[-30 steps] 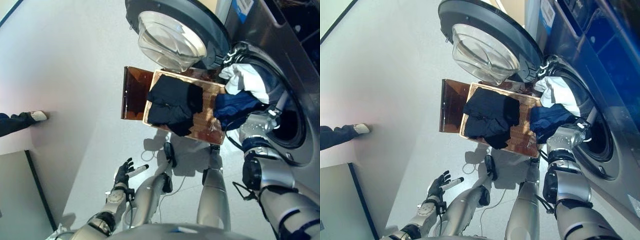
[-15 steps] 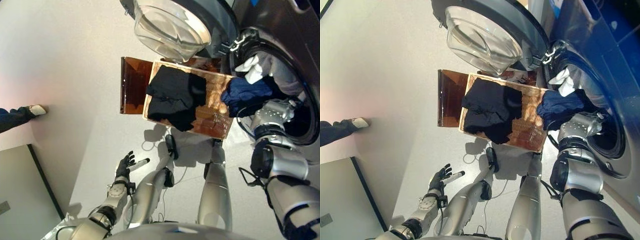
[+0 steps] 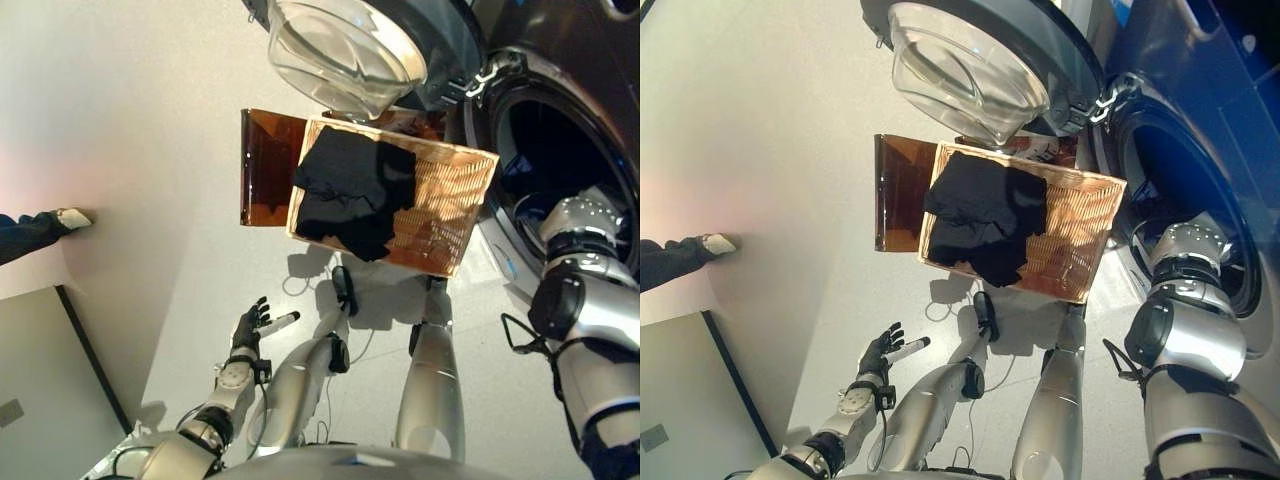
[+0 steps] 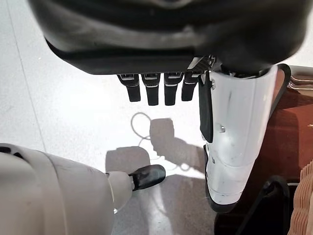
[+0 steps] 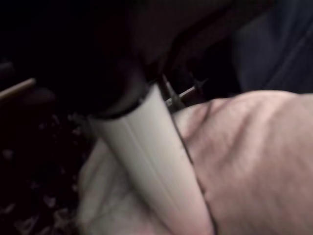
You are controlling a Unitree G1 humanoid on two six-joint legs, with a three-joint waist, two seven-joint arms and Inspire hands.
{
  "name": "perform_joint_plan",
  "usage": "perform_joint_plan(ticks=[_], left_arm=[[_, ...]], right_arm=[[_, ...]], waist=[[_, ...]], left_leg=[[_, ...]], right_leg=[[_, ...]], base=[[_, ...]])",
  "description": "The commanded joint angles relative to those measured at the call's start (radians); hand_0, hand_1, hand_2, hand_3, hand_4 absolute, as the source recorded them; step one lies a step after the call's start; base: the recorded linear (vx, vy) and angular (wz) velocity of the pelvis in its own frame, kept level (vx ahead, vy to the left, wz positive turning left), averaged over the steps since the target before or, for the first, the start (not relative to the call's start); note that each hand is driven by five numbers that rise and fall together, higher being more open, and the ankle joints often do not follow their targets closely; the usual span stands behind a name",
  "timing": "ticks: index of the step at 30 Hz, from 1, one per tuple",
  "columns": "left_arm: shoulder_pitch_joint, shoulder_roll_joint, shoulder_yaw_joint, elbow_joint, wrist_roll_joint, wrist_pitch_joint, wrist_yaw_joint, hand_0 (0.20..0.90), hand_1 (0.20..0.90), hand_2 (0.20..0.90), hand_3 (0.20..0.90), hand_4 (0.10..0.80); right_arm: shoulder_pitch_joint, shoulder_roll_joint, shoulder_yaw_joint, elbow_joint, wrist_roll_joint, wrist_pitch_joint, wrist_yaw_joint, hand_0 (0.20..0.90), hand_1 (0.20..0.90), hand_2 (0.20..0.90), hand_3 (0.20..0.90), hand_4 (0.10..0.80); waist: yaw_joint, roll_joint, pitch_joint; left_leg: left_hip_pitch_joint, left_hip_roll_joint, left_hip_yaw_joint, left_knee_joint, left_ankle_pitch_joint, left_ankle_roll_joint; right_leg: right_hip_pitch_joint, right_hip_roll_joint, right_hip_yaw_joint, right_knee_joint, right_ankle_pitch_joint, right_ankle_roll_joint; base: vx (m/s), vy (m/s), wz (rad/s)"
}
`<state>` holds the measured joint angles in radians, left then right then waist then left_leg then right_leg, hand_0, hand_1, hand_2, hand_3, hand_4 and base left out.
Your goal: Pick up the clothes and place them into the washing machine
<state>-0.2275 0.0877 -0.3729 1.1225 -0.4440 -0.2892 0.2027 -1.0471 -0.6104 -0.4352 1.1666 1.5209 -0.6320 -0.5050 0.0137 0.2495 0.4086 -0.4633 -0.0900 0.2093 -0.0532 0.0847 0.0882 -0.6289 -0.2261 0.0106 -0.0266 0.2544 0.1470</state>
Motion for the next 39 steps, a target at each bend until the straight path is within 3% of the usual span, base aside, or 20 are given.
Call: perform_joint_plan(ticks=[1,11,12,13,39], left_arm=[[0.024,0.046,0.000,0.082,-0.022,-0.005,0.041,0.900,0.900,0.900,0.900,0.800],[0.025,0.051,0.007,0.080,-0.026,-0.009,0.040,0.900,0.900,0.900,0.900,0.800],[0.024,0.054,0.007,0.078,-0.025,-0.010,0.041,0.900,0.900,0.900,0.900,0.800],[0.024,0.054,0.007,0.078,-0.025,-0.010,0.041,0.900,0.900,0.900,0.900,0.800],[0.018,0.058,0.023,0.090,-0.030,-0.005,0.048,0.900,0.900,0.900,0.900,0.800]], right_arm=[[-0.086,-0.185,0.075,-0.052,-0.059,-0.117,0.026,0.200,0.200,0.200,0.200,0.300],[-0.120,-0.195,0.124,-0.054,-0.085,-0.087,0.036,0.208,0.208,0.208,0.208,0.306],[-0.120,-0.199,0.121,-0.042,-0.081,-0.087,0.033,0.705,0.705,0.705,0.705,0.661],[-0.120,-0.200,0.121,-0.041,-0.080,-0.087,0.034,0.900,0.900,0.900,0.900,0.800],[-0.140,-0.155,0.163,-0.026,-0.136,-0.058,-0.010,0.900,0.900,0.900,0.900,0.800]], waist=[[-0.021,0.003,-0.090],[-0.017,0.001,-0.085],[-0.015,0.002,-0.085],[-0.016,0.001,-0.084],[-0.003,-0.010,-0.087]], left_leg=[[-0.084,0.019,-0.048,0.154,-0.081,-0.120],[-0.091,0.018,-0.044,0.153,-0.077,-0.120],[-0.087,0.019,-0.047,0.155,-0.085,-0.121],[-0.090,0.018,-0.046,0.155,-0.080,-0.120],[-0.101,0.021,-0.043,0.162,-0.081,-0.116]], right_leg=[[0.010,0.026,0.019,0.142,-0.119,-0.024],[0.000,0.031,0.025,0.145,-0.117,-0.025],[0.005,0.032,0.025,0.147,-0.126,-0.025],[0.003,0.032,0.025,0.147,-0.121,-0.026],[-0.005,0.038,0.030,0.149,-0.120,-0.030]], base=[[0.000,0.000,0.00],[0.000,0.000,0.00],[0.000,0.000,0.00],[0.000,-0.005,0.04],[0.002,0.001,0.00]])
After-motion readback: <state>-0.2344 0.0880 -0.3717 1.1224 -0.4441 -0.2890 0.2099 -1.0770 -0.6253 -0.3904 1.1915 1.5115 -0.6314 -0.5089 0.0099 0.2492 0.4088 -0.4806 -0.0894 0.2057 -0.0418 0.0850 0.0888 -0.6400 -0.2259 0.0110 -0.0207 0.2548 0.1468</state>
